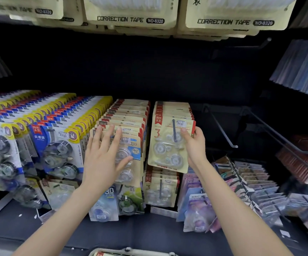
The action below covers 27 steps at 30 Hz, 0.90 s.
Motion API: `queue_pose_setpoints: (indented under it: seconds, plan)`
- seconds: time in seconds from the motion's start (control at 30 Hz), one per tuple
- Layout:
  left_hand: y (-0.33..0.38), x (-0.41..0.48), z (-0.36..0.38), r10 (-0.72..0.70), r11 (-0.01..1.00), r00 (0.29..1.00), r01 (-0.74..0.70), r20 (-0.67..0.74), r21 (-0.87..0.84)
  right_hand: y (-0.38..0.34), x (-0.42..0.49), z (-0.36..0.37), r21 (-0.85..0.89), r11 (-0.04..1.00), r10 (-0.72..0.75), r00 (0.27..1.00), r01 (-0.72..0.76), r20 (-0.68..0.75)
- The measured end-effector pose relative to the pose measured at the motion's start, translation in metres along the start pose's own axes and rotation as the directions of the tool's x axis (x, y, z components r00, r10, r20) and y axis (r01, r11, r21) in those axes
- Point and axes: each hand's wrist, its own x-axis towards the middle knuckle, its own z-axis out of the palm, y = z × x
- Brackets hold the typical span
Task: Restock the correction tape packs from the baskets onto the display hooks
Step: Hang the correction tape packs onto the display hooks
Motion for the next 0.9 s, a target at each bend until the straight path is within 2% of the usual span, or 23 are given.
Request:
queue_pose_setpoints:
  seconds: [0.17, 0.37, 0.53, 0.67, 0.73, 0.8, 0.9]
  plan:
    - [-0.002, -0.001, 0.002, 0.006, 1.0, 1.0, -0.005, -0.02, 0.007, 0.001, 0.011, 0.003, -0.056, 0.998, -0.027, 0.999, 0.026, -0.022]
    - [-0.002, 0.0, 0.0, 0.013, 1.0, 1.0, -0.013, 0.015, -0.009, 0.009, 0.002, -0.016, -0.071, 0.997, 0.026, 0.999, -0.029, -0.047]
    - [0.0, -0.014, -0.003, 0.007, 0.997, 0.995, -0.015, -0.098, -0.078, 0.019, -0.028, -0.043, -0.113, 0.994, -0.014, 0.993, 0.001, -0.121]
    - [-0.001, -0.061, -0.003, -0.038, 0.981, 0.982, 0.002, -0.187, -0.193, 0.049, -0.077, -0.068, -0.142, 0.989, 0.035, 0.997, -0.045, -0.073]
    - [-0.007, -0.099, 0.008, -0.097, 0.972, 0.991, 0.076, -0.088, -0.222, 0.075, -0.109, -0.078, -0.145, 0.983, 0.103, 0.993, -0.111, -0.059]
    - [-0.014, -0.146, 0.025, -0.157, 0.961, 0.983, 0.174, 0.095, -0.213, 0.106, -0.145, -0.086, -0.176, 0.96, 0.214, 0.976, -0.219, -0.042]
    - [-0.027, -0.22, 0.053, -0.217, 0.945, 0.883, 0.296, 0.416, -0.137, 0.16, -0.197, -0.091, -0.277, 0.865, 0.434, 0.901, -0.419, -0.009]
